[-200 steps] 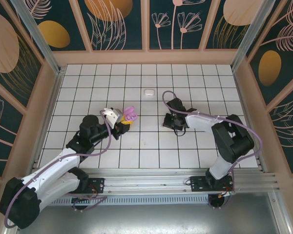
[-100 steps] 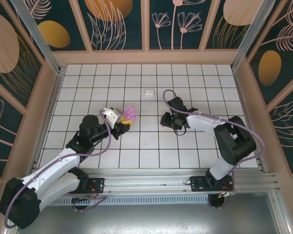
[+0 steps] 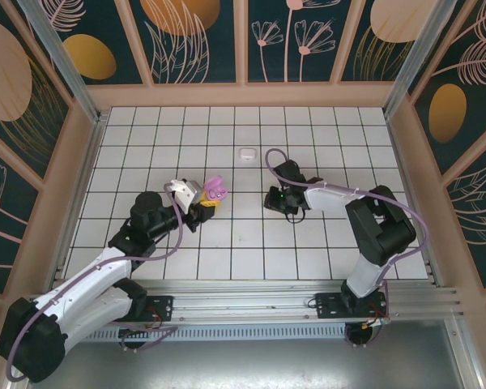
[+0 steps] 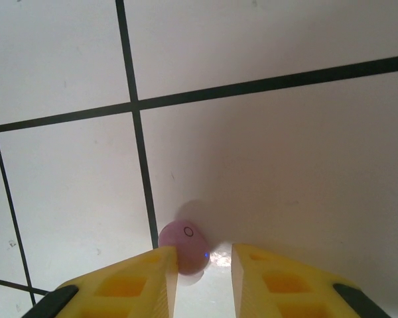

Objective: Insert wireless bluetooth earbuds into charging case

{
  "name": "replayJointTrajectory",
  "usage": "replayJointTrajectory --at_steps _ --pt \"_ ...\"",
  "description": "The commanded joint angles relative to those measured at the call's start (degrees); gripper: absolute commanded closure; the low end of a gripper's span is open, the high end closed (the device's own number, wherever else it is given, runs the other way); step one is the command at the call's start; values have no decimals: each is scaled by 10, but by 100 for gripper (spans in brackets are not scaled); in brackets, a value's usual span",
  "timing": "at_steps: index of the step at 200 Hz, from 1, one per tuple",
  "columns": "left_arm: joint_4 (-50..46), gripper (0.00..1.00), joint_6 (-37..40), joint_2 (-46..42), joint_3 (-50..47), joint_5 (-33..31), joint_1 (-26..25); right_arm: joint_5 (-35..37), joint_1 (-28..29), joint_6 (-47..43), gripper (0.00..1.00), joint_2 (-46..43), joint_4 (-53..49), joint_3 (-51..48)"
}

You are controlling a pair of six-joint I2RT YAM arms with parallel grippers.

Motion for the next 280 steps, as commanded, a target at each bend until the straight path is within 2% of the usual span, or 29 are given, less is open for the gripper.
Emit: replayJointTrajectory --at_steps 1,64,107,193,280 --pt "2 76 11 -9 14 1 -1 4 3 -15 72 22 -18 9" --pt "-5 76 11 -17 12 -2 -1 39 6 -28 72 -19 -69 38" --pt "-6 76 9 -21 12 -3 -1 53 4 -88 71 -42 -125 98" --pt "-13 76 6 -25 15 -3 -1 -14 -2 -169 71 15 -114 105" --pt "-19 76 8 -26 16 -6 -1 -14 -3 -191 70 59 -99 95"
